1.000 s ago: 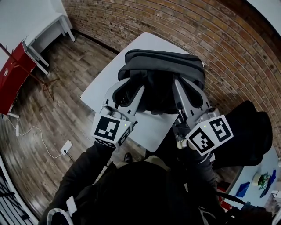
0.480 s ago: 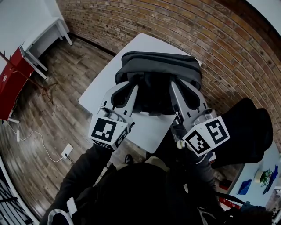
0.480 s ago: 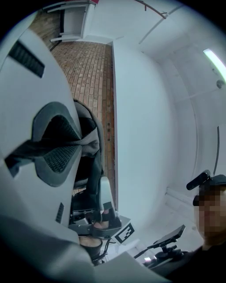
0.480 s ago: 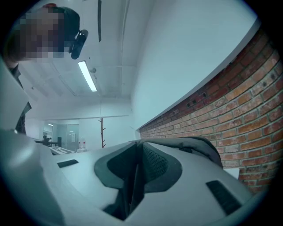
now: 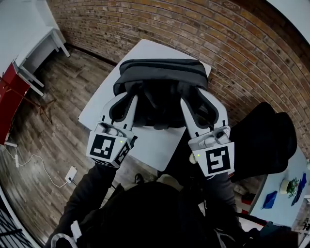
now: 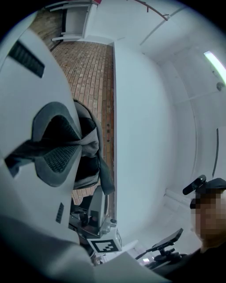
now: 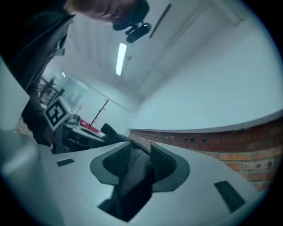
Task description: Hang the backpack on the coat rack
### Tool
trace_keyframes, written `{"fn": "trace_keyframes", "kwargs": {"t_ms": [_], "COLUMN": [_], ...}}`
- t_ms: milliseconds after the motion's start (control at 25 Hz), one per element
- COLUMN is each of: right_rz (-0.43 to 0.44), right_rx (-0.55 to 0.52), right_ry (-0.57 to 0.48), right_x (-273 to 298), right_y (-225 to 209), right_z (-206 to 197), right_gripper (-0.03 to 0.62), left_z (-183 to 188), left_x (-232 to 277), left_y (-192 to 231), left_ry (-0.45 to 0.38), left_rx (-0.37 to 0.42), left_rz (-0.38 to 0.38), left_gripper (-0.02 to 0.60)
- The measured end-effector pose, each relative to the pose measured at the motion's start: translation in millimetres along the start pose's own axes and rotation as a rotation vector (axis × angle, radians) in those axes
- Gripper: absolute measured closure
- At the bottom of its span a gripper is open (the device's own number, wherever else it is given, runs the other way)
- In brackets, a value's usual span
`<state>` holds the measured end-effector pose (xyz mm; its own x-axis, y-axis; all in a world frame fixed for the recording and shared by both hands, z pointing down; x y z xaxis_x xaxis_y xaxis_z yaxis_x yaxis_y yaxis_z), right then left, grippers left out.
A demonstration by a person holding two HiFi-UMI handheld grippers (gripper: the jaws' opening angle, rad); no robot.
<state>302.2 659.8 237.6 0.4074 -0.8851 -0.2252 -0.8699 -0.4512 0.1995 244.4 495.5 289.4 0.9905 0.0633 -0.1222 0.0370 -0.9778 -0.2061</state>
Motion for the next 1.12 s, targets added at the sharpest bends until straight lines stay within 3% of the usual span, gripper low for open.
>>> {"fn": "trace_keyframes", "kwargs": {"t_ms": [160,280,720,840,1120], "right_rz": [-0.020,-0.035,0.046,0.056,0.098], "right_rx": [-0.296,-0.473,-0.624,-0.579,-0.201], "right_ry": [0.107,0.078,0.037,0.048,0.050], "right_x": [6,16,34,39,42], "right_y": [5,10,19,16,2], "right_z": [-23,-20,-13,-15,-8], "right_gripper": [0.463,0.464,0.465,0.551,0.571], "left_z": [0,1,3,3,14], "left_x": [2,4,-1,0,-3], "left_y": [-2,-3,-1,-1,4], "left_ry": [-0.004,-0.004,-0.003,-0.006,-0.029], "left_rx": [0.003,0.001,0.002,0.001,0.033], "left_rz": [0.001,0.000,0.007,0.007,0.073], "left_gripper": [0.541,0.541,0.540,0.541,0.541]}}
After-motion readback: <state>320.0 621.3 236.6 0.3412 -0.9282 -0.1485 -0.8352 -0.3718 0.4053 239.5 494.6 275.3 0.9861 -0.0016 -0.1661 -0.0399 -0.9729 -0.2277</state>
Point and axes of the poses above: the fingertips, and each gripper's own axes: x forward along the fingers, y to its left, z out of its top, the point moved 4 cm from there along -x, backward along the fingers, and after that the axes turned 11 degrees about x, right-handed, at the moved point
